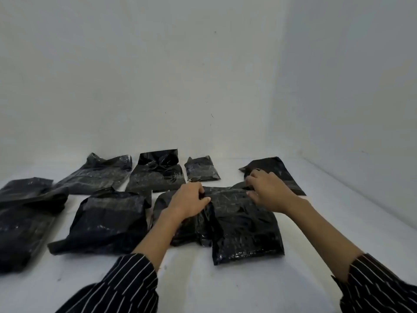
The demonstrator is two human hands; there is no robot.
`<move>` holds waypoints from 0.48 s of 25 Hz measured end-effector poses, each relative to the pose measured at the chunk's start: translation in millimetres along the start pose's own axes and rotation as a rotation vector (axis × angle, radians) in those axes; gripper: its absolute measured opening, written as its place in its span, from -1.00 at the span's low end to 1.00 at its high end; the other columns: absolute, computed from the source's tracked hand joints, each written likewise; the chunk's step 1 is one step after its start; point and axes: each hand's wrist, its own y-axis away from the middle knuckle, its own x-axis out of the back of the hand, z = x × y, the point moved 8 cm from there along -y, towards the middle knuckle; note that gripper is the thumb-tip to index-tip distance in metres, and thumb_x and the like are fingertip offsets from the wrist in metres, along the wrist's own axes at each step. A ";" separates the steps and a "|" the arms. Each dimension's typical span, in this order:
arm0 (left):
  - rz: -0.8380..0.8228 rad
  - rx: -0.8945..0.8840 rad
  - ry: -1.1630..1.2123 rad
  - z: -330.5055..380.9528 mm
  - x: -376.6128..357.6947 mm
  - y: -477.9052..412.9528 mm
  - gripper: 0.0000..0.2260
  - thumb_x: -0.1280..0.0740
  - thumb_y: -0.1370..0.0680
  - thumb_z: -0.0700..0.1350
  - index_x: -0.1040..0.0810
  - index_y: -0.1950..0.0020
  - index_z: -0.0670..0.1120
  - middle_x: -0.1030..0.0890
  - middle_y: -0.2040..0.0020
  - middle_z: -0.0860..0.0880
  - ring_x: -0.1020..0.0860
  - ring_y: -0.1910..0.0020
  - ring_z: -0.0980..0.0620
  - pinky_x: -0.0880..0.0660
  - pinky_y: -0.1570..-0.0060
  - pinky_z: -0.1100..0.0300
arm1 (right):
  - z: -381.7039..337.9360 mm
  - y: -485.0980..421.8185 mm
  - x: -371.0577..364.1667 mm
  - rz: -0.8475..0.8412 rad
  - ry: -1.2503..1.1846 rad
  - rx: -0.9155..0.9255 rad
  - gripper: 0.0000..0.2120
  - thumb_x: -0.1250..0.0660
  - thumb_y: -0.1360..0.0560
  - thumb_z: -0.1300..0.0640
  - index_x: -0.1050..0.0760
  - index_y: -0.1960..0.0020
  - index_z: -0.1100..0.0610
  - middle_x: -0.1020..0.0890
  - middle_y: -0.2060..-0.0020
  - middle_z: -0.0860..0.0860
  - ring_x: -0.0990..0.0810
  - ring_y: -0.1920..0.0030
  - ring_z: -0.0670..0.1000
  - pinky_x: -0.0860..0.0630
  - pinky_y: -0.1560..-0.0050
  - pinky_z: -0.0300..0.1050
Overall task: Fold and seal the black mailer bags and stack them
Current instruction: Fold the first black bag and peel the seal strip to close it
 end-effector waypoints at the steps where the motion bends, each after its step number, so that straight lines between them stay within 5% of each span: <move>1: -0.010 0.019 -0.009 2.4 -6.1 1.1 -0.67 -0.30 -0.54 0.06 -0.47 -0.17 -0.15 -0.54 -0.12 -0.11 -0.50 -0.08 -0.07 -0.48 -0.09 0.04 | 3.2 4.7 -3.3 -0.018 0.051 -0.009 -0.72 -0.16 -0.58 0.00 -0.40 -0.18 0.15 -0.45 -0.15 0.09 -0.43 -0.13 0.11 -0.30 -0.06 -0.05; 5: -0.015 0.138 -0.055 8.4 -21.8 -1.5 -0.52 -0.23 -0.56 0.14 -0.37 -0.29 -0.20 -0.47 -0.25 -0.19 -0.43 -0.23 -0.18 -0.44 -0.18 -0.08 | 23.9 9.9 -25.6 -0.116 -0.045 -0.147 -0.55 -0.14 -0.59 -0.11 -0.28 -0.34 0.17 -0.39 -0.28 0.14 -0.39 -0.25 0.17 -0.32 -0.19 0.05; 12: -0.036 0.346 -0.027 4.4 -34.5 -7.9 -0.47 -0.23 -0.56 0.15 -0.28 -0.34 -0.22 -0.44 -0.30 -0.21 -0.40 -0.28 -0.22 -0.36 -0.25 -0.11 | 44.5 11.9 -69.1 -0.221 -0.769 -0.448 -0.31 -0.20 -0.55 -0.16 -0.09 -0.46 0.27 -0.34 -0.39 0.21 -0.37 -0.35 0.20 -0.37 -0.28 0.03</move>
